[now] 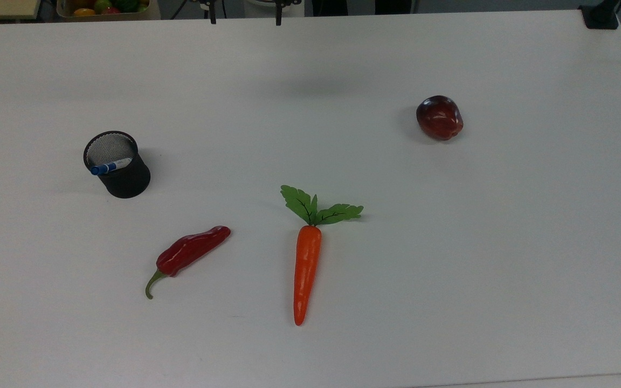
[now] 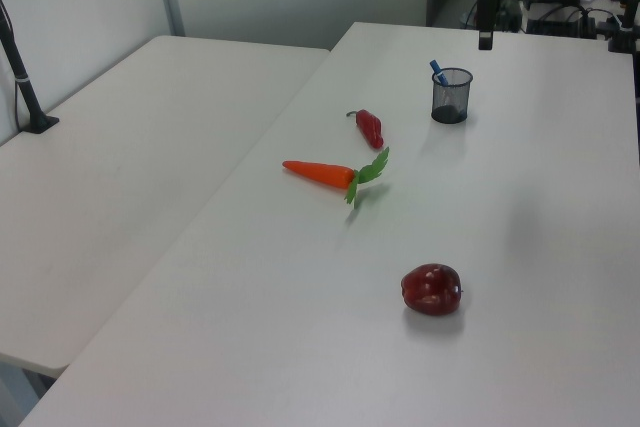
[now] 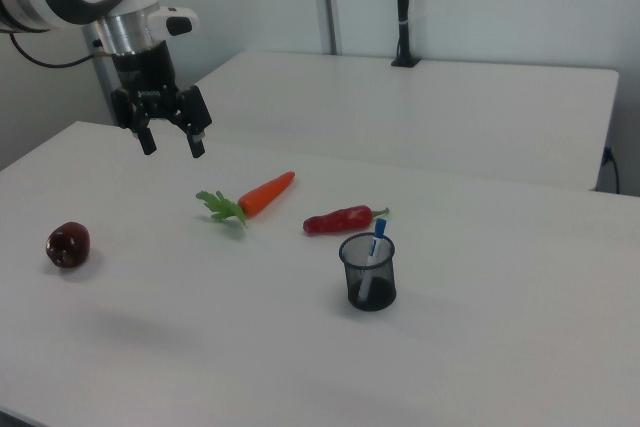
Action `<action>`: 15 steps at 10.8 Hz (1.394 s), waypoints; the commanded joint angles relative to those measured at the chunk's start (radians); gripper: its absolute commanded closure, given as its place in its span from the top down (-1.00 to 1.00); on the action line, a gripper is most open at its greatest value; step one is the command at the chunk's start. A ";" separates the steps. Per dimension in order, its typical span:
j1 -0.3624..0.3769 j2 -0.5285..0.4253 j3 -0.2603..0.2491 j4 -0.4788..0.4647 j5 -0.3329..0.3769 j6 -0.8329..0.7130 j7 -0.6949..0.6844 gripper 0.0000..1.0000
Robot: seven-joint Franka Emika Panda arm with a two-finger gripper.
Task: Take marker pen
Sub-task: 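Move the gripper from rest toward the black mesh pen cup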
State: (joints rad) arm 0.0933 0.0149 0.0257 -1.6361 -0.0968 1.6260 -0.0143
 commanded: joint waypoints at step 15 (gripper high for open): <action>-0.236 0.184 -0.041 -0.007 0.006 0.317 -0.286 1.00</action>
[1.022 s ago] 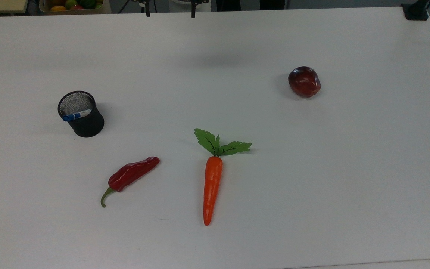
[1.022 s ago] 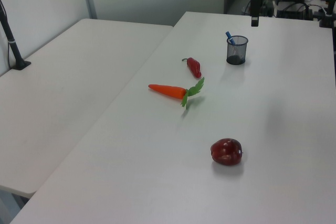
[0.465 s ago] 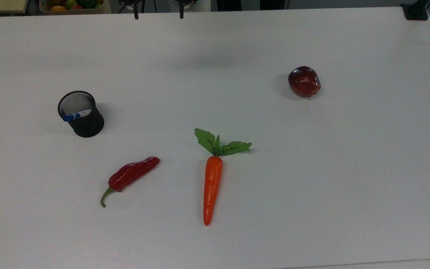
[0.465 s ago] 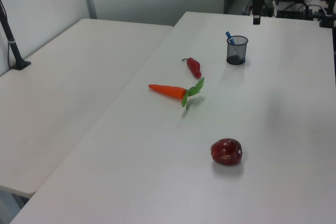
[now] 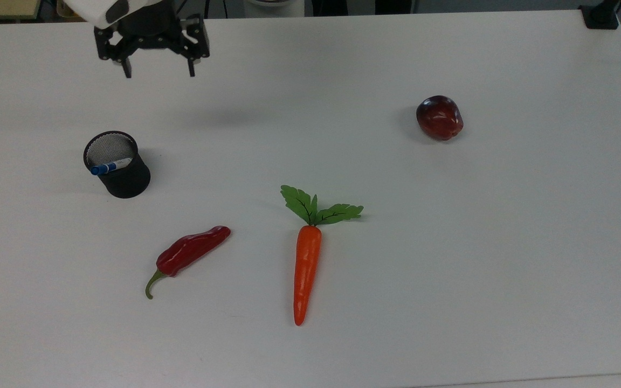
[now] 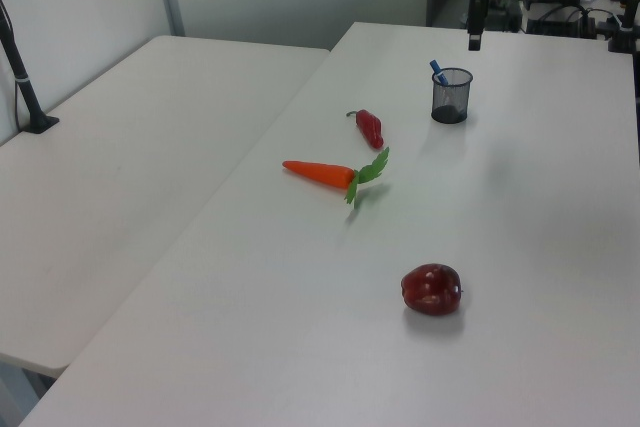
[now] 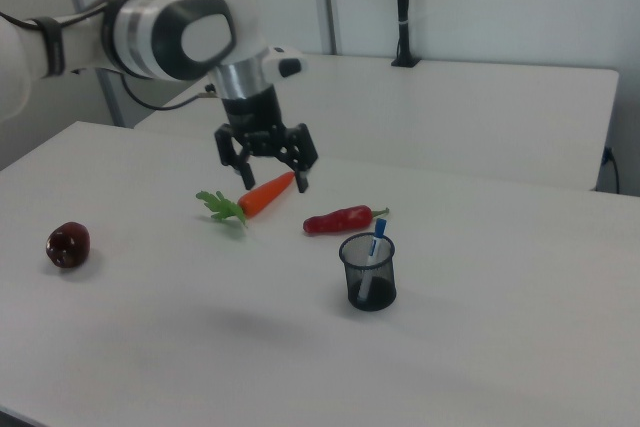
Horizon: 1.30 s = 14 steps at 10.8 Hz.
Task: Take marker pen
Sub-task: 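Lower the open gripper over the blue-capped marker in the cup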
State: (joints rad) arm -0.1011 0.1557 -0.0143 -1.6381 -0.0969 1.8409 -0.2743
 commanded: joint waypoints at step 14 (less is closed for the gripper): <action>-0.135 0.285 0.002 0.055 0.011 0.508 0.029 -0.28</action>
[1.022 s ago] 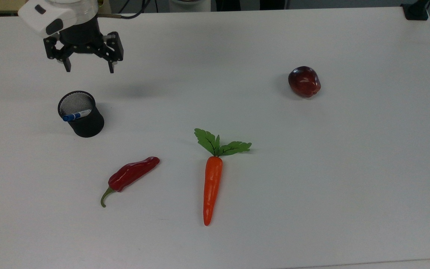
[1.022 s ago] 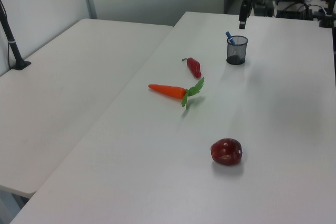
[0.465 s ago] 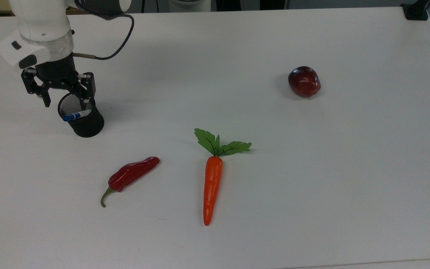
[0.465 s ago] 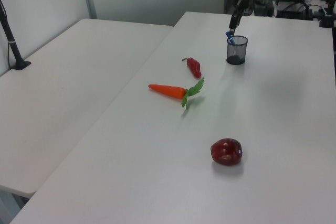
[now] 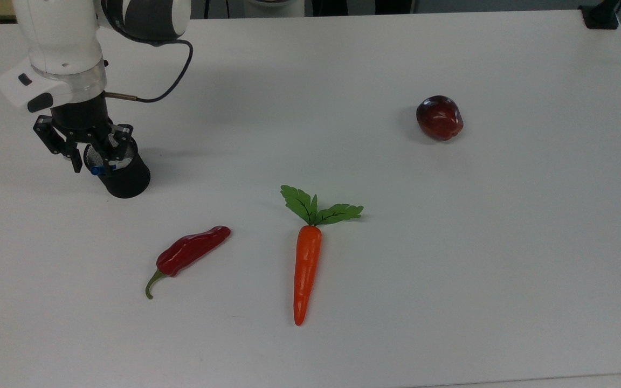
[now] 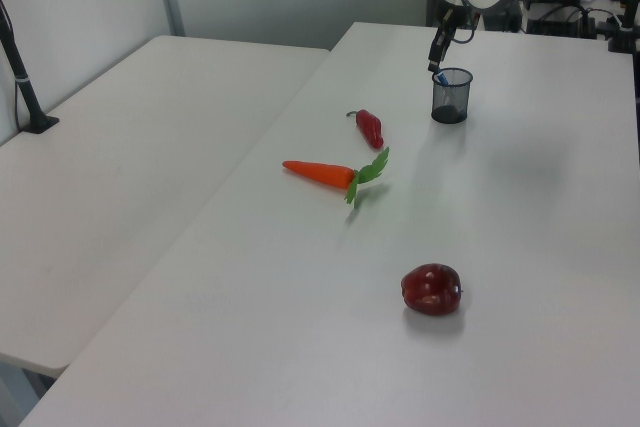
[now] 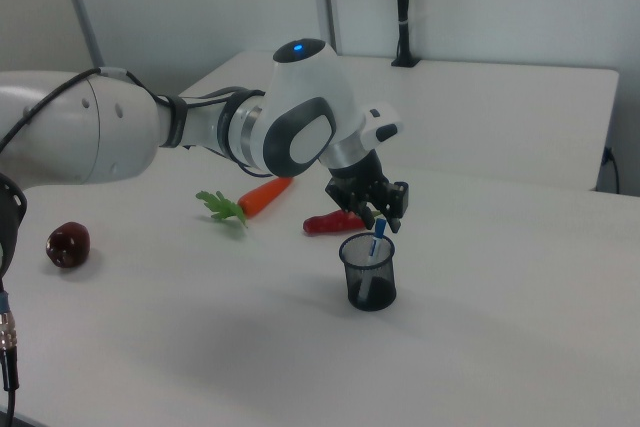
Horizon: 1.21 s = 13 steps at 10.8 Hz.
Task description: Take marker pen
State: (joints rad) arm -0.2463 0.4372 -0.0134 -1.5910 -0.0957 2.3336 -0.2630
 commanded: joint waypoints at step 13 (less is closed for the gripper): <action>0.007 -0.127 0.009 0.009 0.047 -0.013 0.070 -0.77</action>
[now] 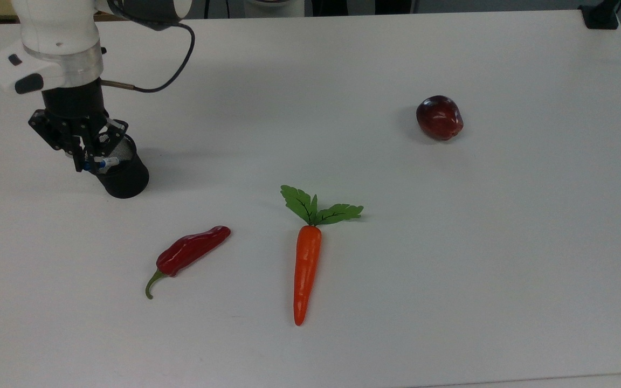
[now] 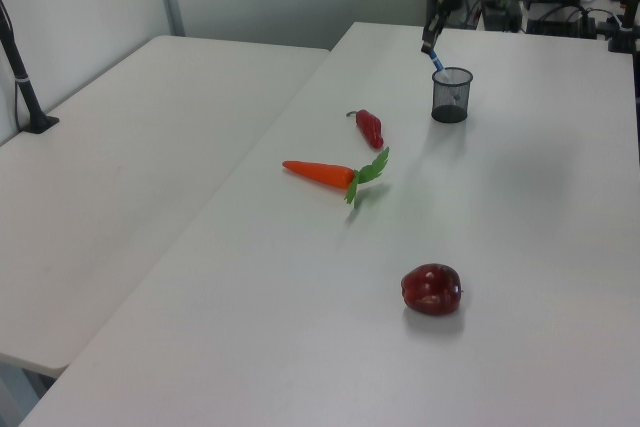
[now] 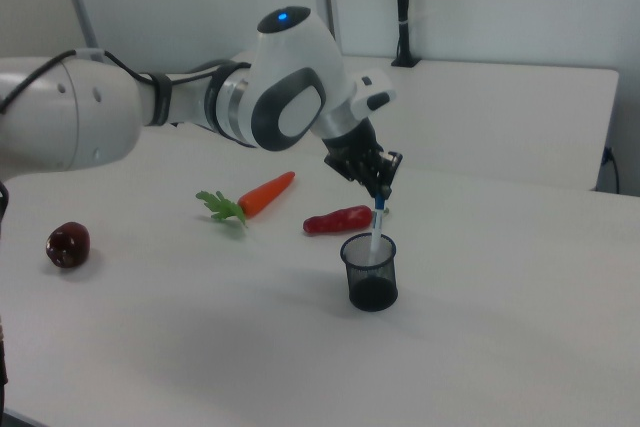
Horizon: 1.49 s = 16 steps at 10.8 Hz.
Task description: Take marker pen
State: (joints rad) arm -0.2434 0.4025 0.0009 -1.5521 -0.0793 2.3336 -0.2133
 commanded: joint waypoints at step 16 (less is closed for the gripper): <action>0.450 -0.160 0.016 -0.151 0.078 -0.431 0.333 -0.82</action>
State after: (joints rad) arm 0.1606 0.2122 0.0310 -1.6626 -0.0203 1.8963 0.0652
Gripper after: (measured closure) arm 0.815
